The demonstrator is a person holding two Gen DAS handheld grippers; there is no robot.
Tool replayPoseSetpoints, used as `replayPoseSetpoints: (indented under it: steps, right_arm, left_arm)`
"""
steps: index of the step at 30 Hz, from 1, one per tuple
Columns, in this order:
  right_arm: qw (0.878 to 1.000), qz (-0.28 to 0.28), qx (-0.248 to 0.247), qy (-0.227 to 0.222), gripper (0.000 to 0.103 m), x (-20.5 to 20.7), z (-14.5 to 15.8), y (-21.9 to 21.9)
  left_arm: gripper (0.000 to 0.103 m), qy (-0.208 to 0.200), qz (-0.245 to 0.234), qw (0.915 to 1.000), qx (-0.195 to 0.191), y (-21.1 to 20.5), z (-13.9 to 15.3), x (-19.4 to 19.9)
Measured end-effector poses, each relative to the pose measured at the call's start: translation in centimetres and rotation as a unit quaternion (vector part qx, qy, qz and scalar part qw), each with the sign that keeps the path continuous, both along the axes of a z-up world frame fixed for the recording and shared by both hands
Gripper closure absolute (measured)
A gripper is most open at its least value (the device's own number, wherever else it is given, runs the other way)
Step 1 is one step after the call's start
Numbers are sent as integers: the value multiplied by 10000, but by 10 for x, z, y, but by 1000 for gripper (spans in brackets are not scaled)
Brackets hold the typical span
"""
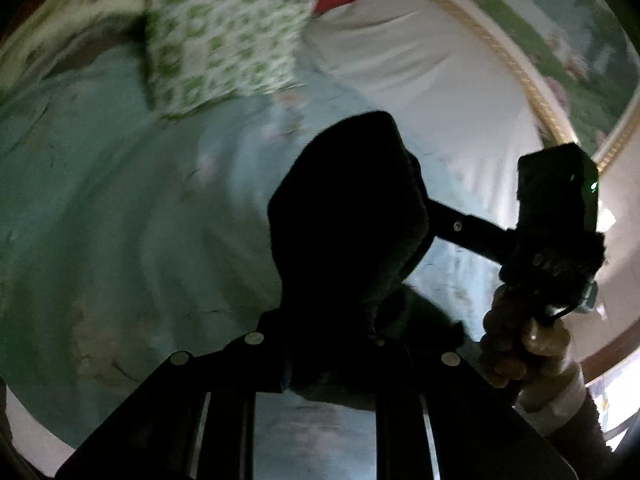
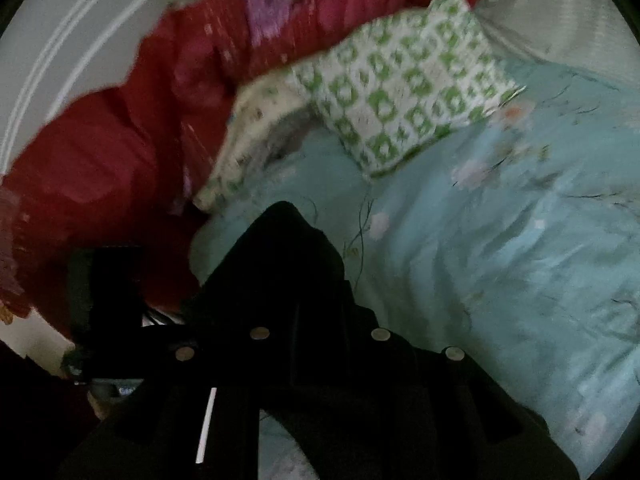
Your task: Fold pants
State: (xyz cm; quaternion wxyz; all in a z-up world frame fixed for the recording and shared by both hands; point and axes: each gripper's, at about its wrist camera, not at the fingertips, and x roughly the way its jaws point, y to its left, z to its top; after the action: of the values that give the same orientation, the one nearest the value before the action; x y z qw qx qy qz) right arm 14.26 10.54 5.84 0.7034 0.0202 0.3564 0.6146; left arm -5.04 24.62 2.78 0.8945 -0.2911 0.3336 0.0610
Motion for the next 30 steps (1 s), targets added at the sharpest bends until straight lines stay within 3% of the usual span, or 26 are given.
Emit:
replayPoseSetpoints:
  steps: [9, 15, 30]
  right_arm:
    - [9963, -576, 626, -85, 85, -7, 18, -86]
    - [9906, -963, 972, 0, 85, -10, 11, -141]
    - [9685, -1859, 1565, 540, 86, -2, -48, -257]
  left_arm:
    - [87, -338, -726, 9959, 419, -73, 45, 19]
    - [87, -369, -1150, 9910, 578, -121, 55, 29]
    - [87, 27, -2092, 9704, 1208, -246, 26, 77]
